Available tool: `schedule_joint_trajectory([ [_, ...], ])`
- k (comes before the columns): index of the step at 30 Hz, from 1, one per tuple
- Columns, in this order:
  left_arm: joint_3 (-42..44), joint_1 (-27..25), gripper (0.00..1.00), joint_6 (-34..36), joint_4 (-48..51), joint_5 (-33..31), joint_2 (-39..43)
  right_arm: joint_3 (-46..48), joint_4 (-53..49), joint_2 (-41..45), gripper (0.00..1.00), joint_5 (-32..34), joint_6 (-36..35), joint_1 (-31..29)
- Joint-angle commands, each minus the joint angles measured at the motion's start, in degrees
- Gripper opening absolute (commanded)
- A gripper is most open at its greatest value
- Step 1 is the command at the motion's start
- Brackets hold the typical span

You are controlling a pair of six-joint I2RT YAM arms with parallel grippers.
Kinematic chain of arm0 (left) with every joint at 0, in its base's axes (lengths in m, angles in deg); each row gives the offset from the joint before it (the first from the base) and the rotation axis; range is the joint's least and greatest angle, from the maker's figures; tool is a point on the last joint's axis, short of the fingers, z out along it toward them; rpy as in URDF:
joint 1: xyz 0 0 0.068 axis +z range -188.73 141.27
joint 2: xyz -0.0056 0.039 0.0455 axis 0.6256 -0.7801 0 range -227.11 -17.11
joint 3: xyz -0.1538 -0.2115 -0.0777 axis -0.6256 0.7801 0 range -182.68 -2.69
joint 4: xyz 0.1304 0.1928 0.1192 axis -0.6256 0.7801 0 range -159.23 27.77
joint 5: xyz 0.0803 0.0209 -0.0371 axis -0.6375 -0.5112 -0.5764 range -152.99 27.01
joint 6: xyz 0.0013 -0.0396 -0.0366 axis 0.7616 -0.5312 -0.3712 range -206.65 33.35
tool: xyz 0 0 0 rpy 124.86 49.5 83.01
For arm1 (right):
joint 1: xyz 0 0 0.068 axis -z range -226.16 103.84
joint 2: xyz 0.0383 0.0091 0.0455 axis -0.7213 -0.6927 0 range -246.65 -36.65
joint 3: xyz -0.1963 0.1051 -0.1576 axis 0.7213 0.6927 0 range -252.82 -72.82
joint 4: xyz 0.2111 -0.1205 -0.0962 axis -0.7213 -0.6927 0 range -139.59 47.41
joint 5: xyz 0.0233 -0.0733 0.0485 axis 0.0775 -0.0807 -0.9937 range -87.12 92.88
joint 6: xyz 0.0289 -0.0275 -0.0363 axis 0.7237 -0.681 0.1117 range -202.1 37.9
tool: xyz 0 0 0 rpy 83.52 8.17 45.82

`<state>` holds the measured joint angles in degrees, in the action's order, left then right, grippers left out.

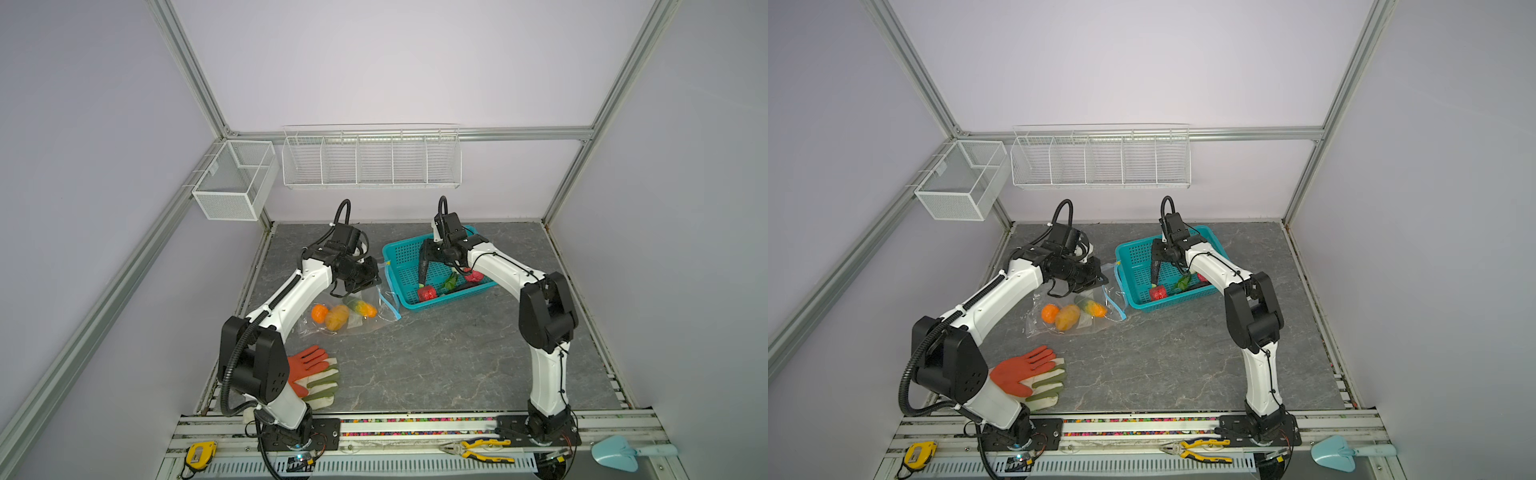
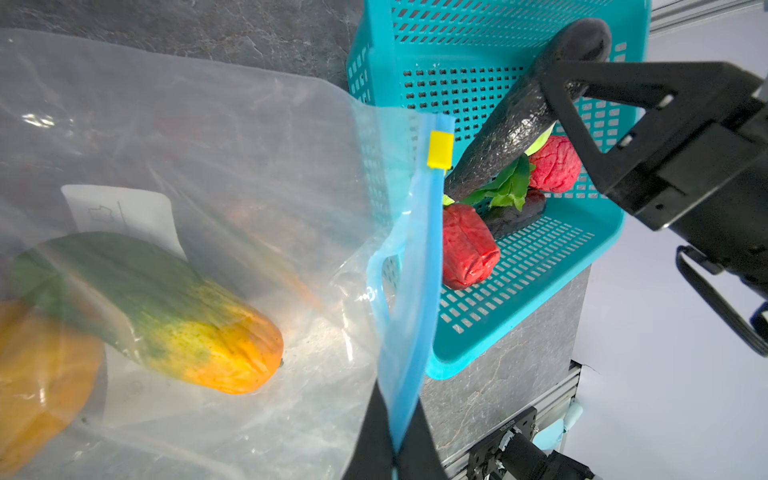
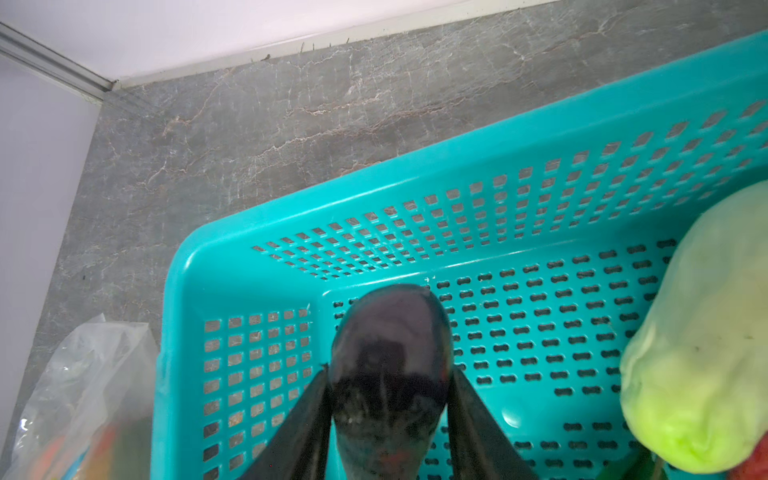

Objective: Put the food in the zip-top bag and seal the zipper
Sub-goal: 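Close the right gripper on the eggplant tip and lift it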

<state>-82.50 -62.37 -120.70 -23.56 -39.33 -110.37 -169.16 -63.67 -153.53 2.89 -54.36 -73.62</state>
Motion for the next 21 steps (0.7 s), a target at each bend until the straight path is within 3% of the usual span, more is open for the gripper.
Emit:
schedule_joint_trajectory([
  [1,-1.85,-0.27,0.00,0.26,-0.10,0.59,-0.79,2.05,4.24,3.87,0.44,0.31,3.10,0.46],
  [11,-2.13,-0.27,0.00,0.17,-0.32,0.52,-0.62,7.87,11.85,6.76,0.41,-1.25,11.21,0.92],
  [21,-1.05,-0.28,0.00,-1.03,-1.61,0.93,0.13,20.87,25.38,15.87,0.39,-0.37,22.95,1.47],
])
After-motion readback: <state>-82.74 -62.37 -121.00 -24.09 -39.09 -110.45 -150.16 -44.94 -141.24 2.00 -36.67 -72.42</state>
